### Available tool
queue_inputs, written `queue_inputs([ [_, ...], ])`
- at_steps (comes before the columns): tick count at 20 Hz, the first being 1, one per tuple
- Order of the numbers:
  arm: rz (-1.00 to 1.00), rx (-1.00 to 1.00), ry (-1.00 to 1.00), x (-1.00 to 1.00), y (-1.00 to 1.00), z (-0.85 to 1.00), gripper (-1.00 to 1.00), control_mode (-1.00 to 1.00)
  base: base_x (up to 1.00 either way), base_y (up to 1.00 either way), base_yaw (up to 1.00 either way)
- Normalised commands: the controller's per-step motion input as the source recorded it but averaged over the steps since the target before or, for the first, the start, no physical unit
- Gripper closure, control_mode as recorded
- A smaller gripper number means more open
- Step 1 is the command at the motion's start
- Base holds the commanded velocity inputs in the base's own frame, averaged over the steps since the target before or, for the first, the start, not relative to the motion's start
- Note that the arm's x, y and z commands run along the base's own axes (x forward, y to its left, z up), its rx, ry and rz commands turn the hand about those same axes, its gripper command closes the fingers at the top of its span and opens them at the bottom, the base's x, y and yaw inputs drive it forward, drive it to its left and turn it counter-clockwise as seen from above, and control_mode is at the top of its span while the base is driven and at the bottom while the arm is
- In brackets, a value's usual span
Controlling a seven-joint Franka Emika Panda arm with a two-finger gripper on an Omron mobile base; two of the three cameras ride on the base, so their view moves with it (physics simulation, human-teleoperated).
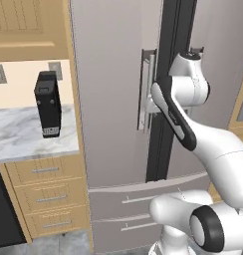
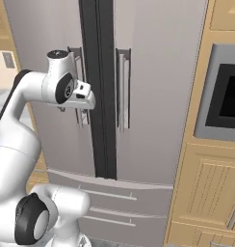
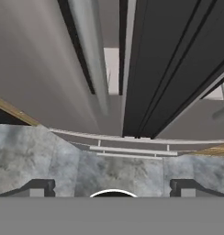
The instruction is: Gather the mushroom and bell pepper from the fridge and place them on a tray on the dining counter. Then gather the fishs from the fridge and place them on the other tray.
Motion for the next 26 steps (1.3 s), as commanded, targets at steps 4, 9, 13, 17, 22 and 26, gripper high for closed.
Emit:
queue_inputs([
  [4,0.0,0.0,0.0,0.0,0.0,0.0,-1.0,1.0,0.0,-0.36,0.0],
  [9,0.0,0.0,0.0,0.0,0.0,0.0,-1.0,1.0,0.0,-0.38,0.0],
  [13,0.0,0.0,0.0,0.0,0.0,0.0,-1.0,1.0,0.0,-0.16,0.0],
  [17,0.0,0.0,-0.03,-0.03,0.0,-0.02,-1.0,-1.0,0.0,0.0,0.0],
  [22,0.0,0.01,-0.42,-0.1,-0.3,-0.02,-1.0,-1.0,0.0,0.0,0.0],
  [26,0.0,0.0,-0.59,-0.01,-0.36,0.0,-1.0,-1.0,0.0,0.0,0.0],
])
